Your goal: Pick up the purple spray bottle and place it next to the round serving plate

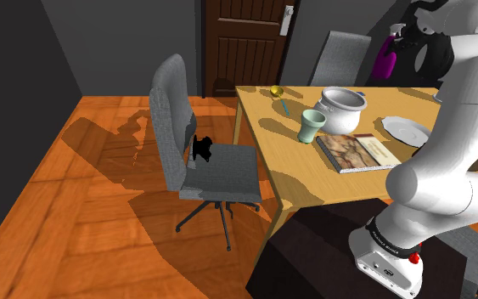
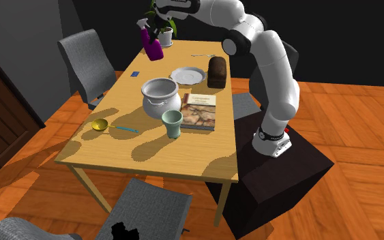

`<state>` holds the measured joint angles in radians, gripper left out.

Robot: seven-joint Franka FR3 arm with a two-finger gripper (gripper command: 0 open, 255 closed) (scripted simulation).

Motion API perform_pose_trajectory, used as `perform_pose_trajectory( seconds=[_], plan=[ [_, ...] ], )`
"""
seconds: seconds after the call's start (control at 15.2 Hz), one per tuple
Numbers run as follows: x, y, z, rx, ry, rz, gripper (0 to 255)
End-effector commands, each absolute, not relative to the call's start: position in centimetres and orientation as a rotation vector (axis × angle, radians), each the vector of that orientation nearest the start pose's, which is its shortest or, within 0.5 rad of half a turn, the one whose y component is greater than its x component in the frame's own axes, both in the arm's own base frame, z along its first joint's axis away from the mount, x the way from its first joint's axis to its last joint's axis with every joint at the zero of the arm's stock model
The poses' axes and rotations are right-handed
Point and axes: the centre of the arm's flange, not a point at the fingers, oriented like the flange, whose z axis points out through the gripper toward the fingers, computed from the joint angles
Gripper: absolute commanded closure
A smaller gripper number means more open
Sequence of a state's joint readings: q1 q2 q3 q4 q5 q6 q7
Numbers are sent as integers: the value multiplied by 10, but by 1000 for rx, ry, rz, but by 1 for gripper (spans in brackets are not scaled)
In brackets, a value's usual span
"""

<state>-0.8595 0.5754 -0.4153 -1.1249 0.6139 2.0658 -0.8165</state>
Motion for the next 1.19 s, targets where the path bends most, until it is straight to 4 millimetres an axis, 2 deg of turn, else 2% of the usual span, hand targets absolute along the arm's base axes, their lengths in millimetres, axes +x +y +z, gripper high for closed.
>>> perform_pose_trajectory(
  seconds=[0.0, 1.12],
  plan=[
    [334, -671, 534, -3060, 836, -866, 255],
    [334, -671, 444, -3060, 836, -866, 255]
  ],
)
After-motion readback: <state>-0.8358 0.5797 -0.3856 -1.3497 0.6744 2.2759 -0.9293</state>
